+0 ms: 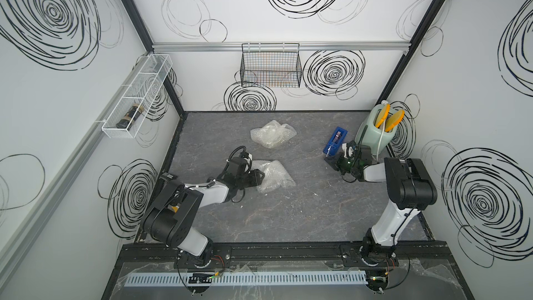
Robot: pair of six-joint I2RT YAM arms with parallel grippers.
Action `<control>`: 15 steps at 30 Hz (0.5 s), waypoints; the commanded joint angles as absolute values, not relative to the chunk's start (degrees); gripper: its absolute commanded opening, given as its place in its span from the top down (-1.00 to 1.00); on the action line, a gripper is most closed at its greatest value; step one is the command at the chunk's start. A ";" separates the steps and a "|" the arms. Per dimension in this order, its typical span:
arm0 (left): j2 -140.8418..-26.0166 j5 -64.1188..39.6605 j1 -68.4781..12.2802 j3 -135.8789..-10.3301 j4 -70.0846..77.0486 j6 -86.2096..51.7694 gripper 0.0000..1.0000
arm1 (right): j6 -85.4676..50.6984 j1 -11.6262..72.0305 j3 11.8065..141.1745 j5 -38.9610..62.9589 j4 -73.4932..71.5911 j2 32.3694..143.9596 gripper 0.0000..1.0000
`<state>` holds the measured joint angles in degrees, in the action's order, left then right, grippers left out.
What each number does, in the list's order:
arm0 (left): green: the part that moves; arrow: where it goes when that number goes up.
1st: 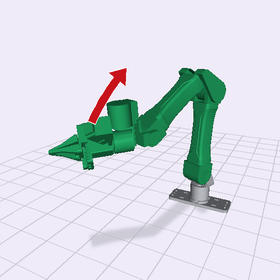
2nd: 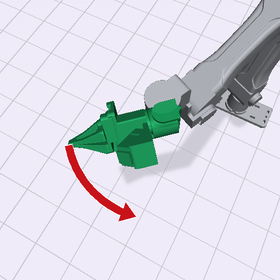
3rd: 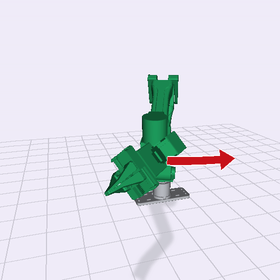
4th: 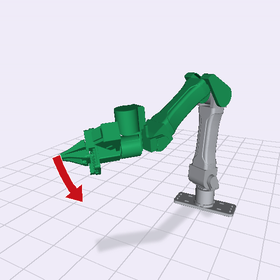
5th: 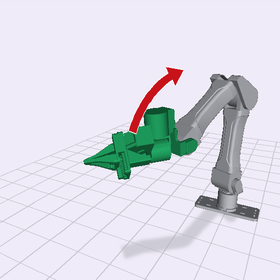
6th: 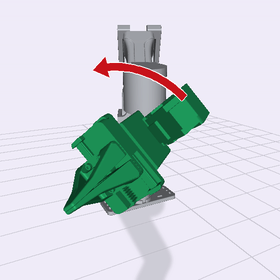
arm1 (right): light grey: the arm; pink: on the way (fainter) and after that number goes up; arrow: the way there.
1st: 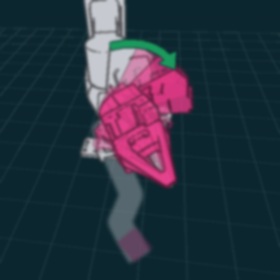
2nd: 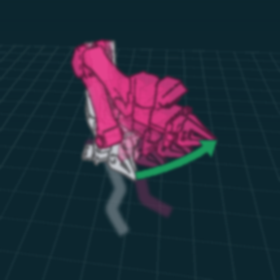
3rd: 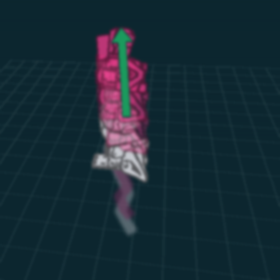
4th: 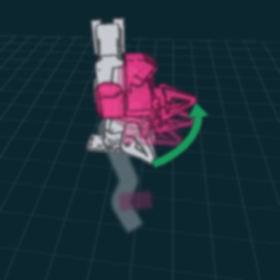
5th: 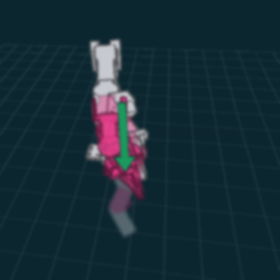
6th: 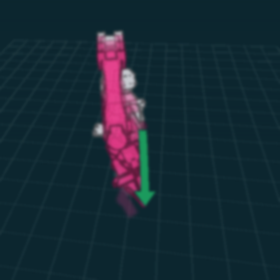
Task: Wrap bowls in bubble wrap
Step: Tear off the tape using the Tape Cutter.
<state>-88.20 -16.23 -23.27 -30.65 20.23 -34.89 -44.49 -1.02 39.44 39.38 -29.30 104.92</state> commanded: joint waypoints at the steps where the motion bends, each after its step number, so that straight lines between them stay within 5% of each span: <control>1: -88.07 -15.89 -23.82 -30.94 19.85 -34.11 -0.04 | -42.67 -0.35 38.89 39.25 -24.75 107.06 1.00; 15: -88.07 -15.82 -23.90 -30.94 19.71 -34.10 -0.04 | -42.30 0.35 38.61 36.94 -22.64 108.01 1.00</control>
